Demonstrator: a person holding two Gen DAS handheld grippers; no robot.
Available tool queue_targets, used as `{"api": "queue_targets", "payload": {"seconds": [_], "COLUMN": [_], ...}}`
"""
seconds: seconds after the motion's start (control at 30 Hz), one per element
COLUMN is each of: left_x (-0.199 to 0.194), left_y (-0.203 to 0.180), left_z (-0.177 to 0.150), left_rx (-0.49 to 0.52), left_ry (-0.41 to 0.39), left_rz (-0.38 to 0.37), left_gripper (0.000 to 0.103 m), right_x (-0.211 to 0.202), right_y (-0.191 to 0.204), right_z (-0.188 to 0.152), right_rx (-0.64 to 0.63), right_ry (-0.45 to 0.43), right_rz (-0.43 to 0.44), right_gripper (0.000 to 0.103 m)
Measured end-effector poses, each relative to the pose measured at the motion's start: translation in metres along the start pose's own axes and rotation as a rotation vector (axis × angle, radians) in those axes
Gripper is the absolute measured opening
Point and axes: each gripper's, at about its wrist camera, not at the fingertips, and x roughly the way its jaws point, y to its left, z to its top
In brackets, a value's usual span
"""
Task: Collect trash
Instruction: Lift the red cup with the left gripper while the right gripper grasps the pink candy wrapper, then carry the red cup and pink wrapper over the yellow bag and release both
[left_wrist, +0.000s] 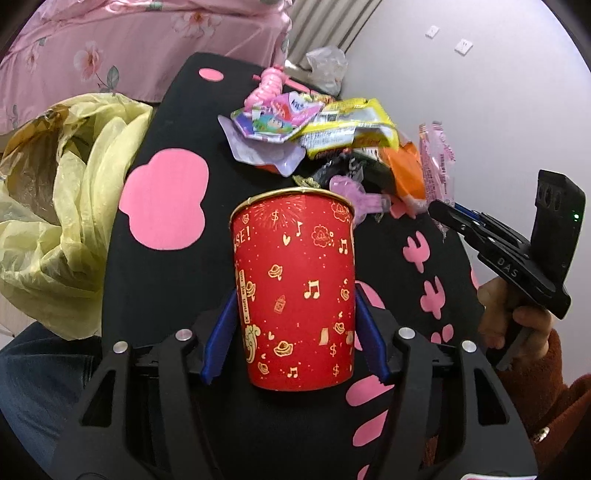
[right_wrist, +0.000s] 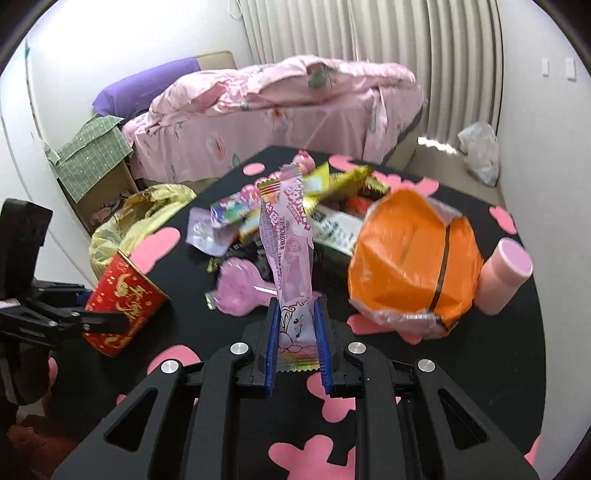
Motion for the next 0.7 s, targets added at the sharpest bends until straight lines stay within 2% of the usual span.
{"api": "queue_targets", "payload": {"seconds": [0.1,0.23,0.27,0.43,0.53,0.7], "left_x": [-0.015,-0.047,-0.053,-0.095,-0.129,-0.150], "left_y": [-0.006,-0.009,-0.005,0.036,0.074,0.118], "left_z": [-0.001,0.000,0.002,0.030,0.045,0.054], "left_rx": [0.032,0.092,0.091,0.003,-0.058,-0.122], "left_ry": [-0.063,-0.207,-0.221,-0.325,-0.380,-0.386], "left_rz": [-0.005,0.058,0.071,0.187,0.296,0.327], "left_gripper": [0.054,0.054,0.054,0.055,0.055,0.055], "right_x": [-0.009,-0.022,-0.024,-0.026,-0.022,0.007], "right_y": [0.006,0.017,0.020,0.042,0.064,0.106], "right_z": [0.006,0.020,0.024,0.056,0.077,0.110], "right_rx": [-0.014,-0.037,-0.041,-0.076,-0.119,-0.159], "right_ry": [-0.036,-0.097,-0.105,-0.143,-0.166,-0.128], "right_rz": [-0.016,-0.012,-0.006,0.058,0.101,0.224], "right_gripper": [0.019,0.019,0.019,0.019,0.019,0.019]}}
